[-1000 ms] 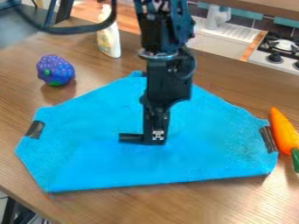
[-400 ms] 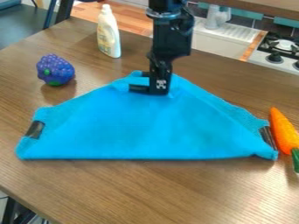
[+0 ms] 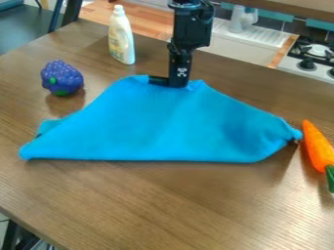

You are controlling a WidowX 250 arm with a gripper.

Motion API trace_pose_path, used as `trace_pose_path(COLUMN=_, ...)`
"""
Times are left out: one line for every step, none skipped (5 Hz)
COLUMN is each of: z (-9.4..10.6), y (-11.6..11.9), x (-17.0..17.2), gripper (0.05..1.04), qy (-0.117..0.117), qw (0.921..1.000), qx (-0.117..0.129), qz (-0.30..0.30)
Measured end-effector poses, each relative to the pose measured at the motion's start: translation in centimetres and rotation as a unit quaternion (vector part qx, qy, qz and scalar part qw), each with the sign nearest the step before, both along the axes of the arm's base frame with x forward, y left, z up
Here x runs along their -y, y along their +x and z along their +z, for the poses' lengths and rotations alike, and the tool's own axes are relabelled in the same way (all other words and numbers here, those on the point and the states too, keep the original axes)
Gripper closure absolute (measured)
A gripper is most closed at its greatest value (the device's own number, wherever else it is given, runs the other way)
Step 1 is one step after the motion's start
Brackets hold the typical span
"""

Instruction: Fold the cloth from bottom right to top left

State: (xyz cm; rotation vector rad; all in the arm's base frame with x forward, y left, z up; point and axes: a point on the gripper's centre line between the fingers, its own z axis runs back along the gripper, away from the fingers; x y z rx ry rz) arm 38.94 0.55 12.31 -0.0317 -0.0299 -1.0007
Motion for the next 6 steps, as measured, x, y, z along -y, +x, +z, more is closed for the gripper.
trace_pose_path(z=0.0, y=2.1, x=-0.7, gripper=1.034, qy=-0.002, qw=1.0000, qx=0.004, qz=0.006)
trace_pose_path(z=0.3, y=4.1, x=-1.7, gripper=1.015, qy=-0.005, qw=0.9998, qx=0.010, qz=0.017)
trace_pose_path(z=-0.2, y=4.9, x=-2.2, gripper=0.872, qy=0.007, qw=0.9991, qx=0.037, qz=0.019)
trace_pose_path(z=-1.6, y=4.2, x=-2.9, gripper=0.608, qy=0.045, qw=0.9962, qx=0.074, qz=0.012)
trace_pose_path(z=-0.3, y=3.6, x=-2.3, gripper=0.319, qy=0.047, qw=0.9936, qx=0.103, qz=0.000)
trace_pose_path(z=1.9, y=2.4, x=-1.9, gripper=0.094, qy=0.024, qw=0.9912, qx=0.130, qz=-0.002)
